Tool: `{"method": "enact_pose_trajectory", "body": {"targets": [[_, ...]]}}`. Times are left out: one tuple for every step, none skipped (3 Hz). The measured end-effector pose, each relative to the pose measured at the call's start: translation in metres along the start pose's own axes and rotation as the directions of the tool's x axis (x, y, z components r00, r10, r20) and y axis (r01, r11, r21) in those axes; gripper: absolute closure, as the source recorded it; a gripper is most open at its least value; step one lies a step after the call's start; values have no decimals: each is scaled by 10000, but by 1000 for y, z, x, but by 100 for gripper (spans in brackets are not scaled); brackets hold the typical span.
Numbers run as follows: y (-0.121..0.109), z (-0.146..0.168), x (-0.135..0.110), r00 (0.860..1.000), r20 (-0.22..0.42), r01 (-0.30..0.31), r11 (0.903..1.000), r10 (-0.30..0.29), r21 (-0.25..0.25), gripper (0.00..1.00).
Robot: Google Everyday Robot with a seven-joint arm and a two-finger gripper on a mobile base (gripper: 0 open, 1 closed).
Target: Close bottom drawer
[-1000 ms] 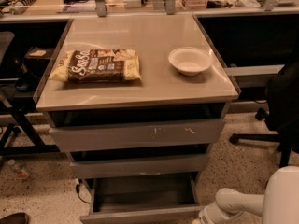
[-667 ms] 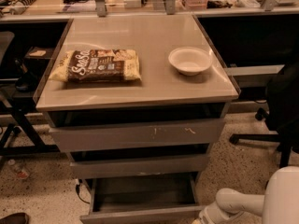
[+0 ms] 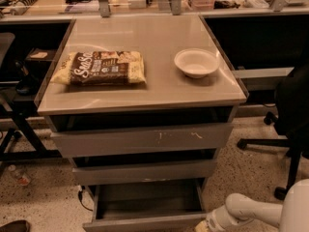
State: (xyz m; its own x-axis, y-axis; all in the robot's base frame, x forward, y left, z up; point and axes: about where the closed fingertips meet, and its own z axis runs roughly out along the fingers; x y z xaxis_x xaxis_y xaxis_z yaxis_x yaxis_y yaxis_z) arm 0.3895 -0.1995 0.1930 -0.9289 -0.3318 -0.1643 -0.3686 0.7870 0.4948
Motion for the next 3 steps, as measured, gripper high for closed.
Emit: {"method": "enact_pose_trajectory", "body": {"targets": [[-7,0,-11,9990,431,-149,9999,145,79,100],[-14,4,-21,9975,682,-201,9996,188,180,100],[-20,6,-36,9963,854,-163,9994,137,300,100]]}}
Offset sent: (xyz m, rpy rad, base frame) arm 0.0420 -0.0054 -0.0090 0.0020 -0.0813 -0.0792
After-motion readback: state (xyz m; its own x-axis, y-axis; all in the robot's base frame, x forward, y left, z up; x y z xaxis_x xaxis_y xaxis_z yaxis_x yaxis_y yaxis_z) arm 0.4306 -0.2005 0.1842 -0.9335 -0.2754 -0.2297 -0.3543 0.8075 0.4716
